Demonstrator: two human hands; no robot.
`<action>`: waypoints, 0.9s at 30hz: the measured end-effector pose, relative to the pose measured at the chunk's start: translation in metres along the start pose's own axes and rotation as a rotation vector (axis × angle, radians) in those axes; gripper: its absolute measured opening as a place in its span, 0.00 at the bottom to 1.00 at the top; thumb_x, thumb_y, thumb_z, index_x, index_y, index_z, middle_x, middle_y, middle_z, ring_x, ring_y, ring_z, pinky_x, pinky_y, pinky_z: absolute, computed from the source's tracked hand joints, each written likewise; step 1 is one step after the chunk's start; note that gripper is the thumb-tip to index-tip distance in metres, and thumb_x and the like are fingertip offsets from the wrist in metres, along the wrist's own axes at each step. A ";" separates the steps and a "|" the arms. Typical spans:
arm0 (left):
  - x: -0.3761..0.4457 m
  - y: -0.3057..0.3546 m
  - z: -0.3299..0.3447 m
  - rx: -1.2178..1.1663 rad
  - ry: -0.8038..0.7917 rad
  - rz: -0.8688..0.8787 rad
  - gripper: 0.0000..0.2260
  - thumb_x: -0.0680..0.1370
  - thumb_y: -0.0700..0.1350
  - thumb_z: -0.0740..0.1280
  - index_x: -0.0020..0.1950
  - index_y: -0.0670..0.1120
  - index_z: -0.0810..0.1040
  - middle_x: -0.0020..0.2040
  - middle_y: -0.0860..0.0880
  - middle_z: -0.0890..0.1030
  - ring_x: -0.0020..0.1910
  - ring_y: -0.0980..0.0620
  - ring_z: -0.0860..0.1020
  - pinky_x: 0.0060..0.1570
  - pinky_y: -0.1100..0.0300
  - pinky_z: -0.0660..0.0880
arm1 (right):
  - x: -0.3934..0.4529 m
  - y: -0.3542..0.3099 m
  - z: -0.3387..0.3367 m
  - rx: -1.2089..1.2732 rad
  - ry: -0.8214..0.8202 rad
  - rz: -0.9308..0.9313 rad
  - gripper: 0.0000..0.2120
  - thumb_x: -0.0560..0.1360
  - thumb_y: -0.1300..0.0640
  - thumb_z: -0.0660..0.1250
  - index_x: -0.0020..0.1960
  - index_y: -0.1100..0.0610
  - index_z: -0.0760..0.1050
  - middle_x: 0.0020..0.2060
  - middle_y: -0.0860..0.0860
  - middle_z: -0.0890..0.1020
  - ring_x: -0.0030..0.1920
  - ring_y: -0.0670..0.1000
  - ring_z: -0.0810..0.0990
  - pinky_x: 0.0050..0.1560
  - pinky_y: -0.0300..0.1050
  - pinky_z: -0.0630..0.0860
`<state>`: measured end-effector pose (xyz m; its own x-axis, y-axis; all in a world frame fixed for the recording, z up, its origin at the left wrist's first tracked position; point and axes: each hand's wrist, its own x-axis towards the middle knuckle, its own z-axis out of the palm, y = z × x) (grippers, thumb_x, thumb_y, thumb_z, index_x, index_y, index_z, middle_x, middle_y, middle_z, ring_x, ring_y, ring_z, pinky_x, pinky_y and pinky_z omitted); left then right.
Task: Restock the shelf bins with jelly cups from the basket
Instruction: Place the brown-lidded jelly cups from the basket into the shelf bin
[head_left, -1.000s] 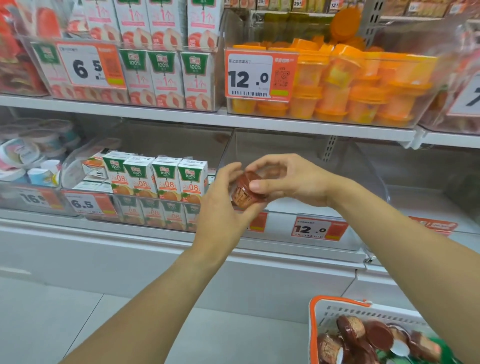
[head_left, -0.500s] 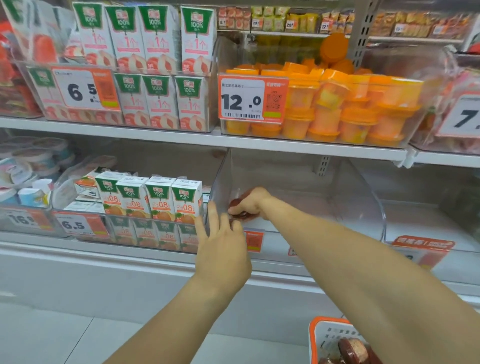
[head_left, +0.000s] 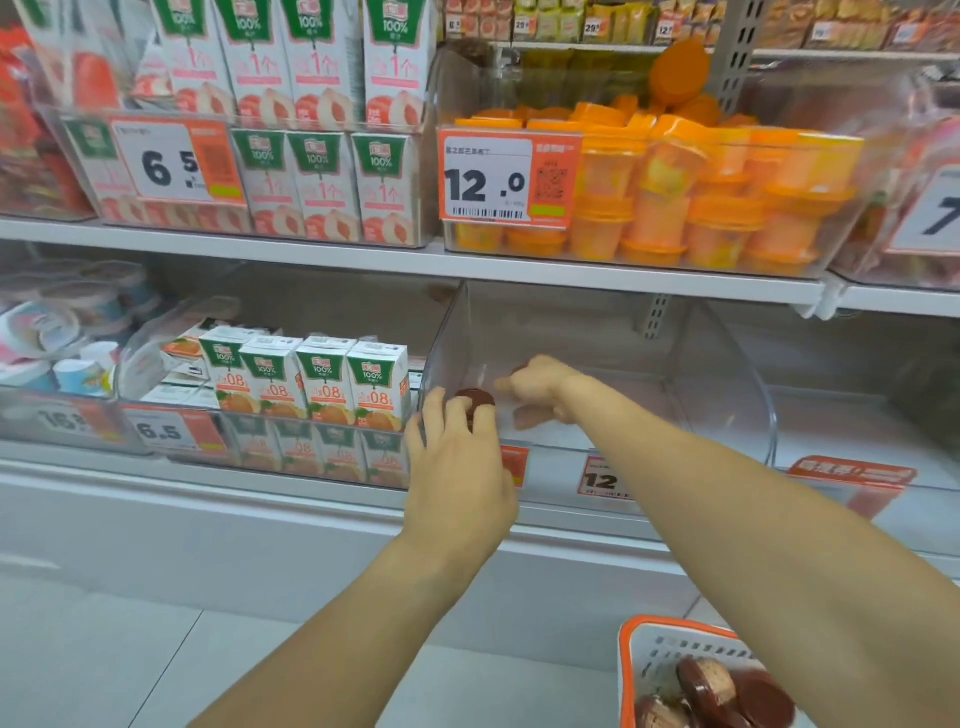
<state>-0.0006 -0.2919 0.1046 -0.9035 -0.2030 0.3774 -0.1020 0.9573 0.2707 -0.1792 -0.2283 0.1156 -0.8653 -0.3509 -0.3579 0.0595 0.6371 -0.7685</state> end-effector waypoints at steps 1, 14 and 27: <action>-0.001 0.002 -0.002 -0.185 0.093 0.047 0.18 0.72 0.41 0.62 0.61 0.47 0.76 0.61 0.49 0.75 0.68 0.46 0.68 0.66 0.52 0.65 | -0.010 0.001 -0.012 -0.093 0.126 -0.053 0.17 0.79 0.54 0.67 0.62 0.66 0.75 0.57 0.60 0.81 0.50 0.59 0.84 0.49 0.53 0.83; -0.072 0.114 0.113 -0.194 -1.080 0.230 0.14 0.79 0.50 0.66 0.55 0.41 0.81 0.49 0.43 0.84 0.49 0.43 0.82 0.50 0.54 0.79 | -0.214 0.280 -0.098 -0.462 -0.518 0.329 0.04 0.75 0.56 0.71 0.43 0.55 0.83 0.26 0.48 0.75 0.28 0.50 0.72 0.28 0.42 0.70; -0.181 0.144 0.249 0.202 -0.731 0.307 0.43 0.75 0.36 0.70 0.81 0.44 0.46 0.81 0.41 0.50 0.80 0.40 0.49 0.78 0.47 0.50 | -0.226 0.444 0.005 -0.749 0.079 0.075 0.30 0.78 0.58 0.61 0.78 0.56 0.57 0.70 0.56 0.68 0.70 0.59 0.64 0.69 0.54 0.68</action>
<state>0.0446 -0.0656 -0.1455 -0.9394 0.1934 -0.2829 0.1845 0.9811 0.0583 0.0453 0.1303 -0.1473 -0.9070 -0.2557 -0.3346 -0.2097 0.9633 -0.1676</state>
